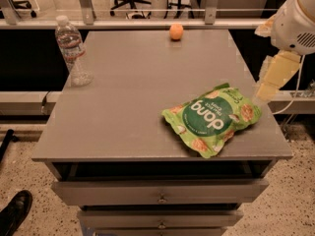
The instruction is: Move orange near water bottle
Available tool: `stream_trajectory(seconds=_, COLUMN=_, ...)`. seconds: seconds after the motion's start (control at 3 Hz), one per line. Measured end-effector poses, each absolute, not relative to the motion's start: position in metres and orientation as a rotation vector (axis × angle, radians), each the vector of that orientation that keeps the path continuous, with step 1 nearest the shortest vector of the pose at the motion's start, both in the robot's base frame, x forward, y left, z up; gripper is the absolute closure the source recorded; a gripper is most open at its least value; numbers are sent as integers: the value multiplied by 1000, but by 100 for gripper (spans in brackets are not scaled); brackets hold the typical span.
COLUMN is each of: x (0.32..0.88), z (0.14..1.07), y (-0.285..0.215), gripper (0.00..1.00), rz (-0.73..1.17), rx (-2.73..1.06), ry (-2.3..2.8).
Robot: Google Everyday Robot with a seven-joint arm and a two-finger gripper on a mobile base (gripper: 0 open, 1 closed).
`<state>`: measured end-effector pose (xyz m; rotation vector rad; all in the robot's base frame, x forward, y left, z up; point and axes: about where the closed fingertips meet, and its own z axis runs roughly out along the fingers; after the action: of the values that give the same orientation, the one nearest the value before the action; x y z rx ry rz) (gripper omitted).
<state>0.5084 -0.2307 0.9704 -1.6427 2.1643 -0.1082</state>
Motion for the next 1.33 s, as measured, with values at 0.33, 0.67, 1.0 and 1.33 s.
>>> stream_trajectory(seconds=0.33, x=564, z=971, y=-228, gripper=0, rz=-117, rx=-1593, ry=2087)
stream_trajectory(seconds=0.67, x=644, z=966, y=-220, gripper=0, rz=-154, rx=-1506, ry=2014)
stream_trajectory(seconds=1.0, x=647, z=963, y=-219, gripper=0, rz=-138, rx=-1496, ry=2013)
stream_trajectory(seconds=1.33, x=678, z=944, y=-206, gripper=0, rz=-4, rx=-1394, ry=1995)
